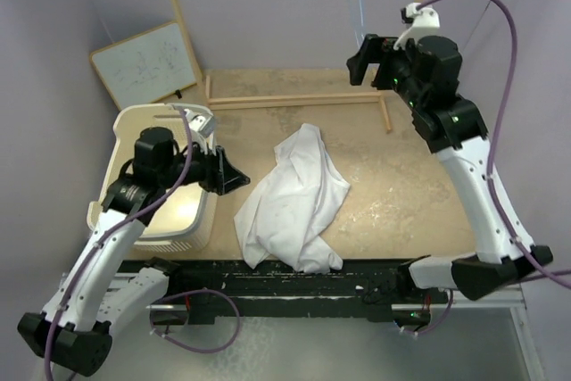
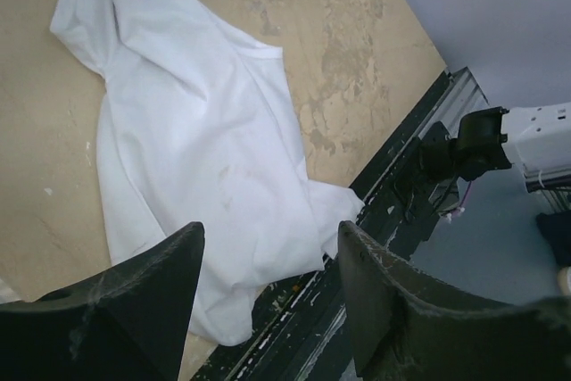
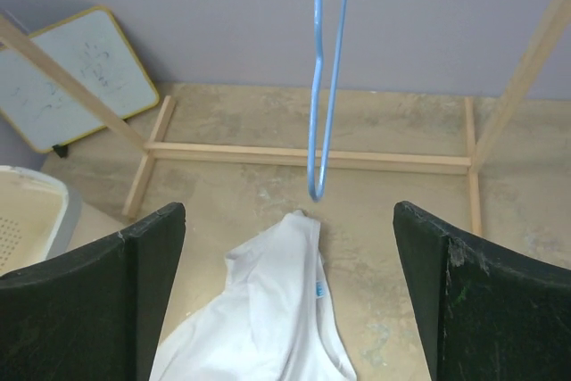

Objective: Remove the t-shirt from the hanger

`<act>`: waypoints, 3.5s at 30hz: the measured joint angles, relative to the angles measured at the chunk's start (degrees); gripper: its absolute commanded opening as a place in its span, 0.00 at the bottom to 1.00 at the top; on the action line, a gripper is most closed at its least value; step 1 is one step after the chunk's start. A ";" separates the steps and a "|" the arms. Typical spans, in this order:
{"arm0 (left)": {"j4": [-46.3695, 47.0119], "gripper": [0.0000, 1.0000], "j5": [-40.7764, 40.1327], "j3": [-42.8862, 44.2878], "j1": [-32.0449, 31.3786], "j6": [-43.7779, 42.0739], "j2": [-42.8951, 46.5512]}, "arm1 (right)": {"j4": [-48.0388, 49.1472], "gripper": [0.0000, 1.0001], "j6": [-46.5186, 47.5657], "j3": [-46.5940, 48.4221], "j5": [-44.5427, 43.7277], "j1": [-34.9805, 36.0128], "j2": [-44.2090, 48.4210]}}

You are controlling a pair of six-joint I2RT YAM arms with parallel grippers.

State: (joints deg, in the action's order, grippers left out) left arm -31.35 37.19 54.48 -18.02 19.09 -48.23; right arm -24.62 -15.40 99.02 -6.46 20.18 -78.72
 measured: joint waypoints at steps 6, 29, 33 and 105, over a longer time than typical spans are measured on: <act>1.42 0.69 -7.48 -1.27 -10.67 3.98 -10.16 | 0.70 1.00 -0.55 -9.51 1.33 0.00 13.05; -1.57 0.95 -46.03 16.11 -42.71 7.78 -46.05 | -9.31 1.00 -5.05 -32.48 4.79 0.00 44.61; -2.16 0.95 -48.46 18.82 -43.85 6.25 -52.13 | -9.81 1.00 -5.05 -32.85 5.57 0.00 44.65; -34.03 0.90 -87.84 23.39 -22.16 6.32 -10.95 | -9.62 0.98 -6.16 -36.79 9.18 0.00 42.16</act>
State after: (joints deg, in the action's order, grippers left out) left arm -65.39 -50.65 77.87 -40.18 25.41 -59.18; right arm -34.24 -21.56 62.24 2.72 20.18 -36.56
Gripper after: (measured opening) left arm 0.780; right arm 0.986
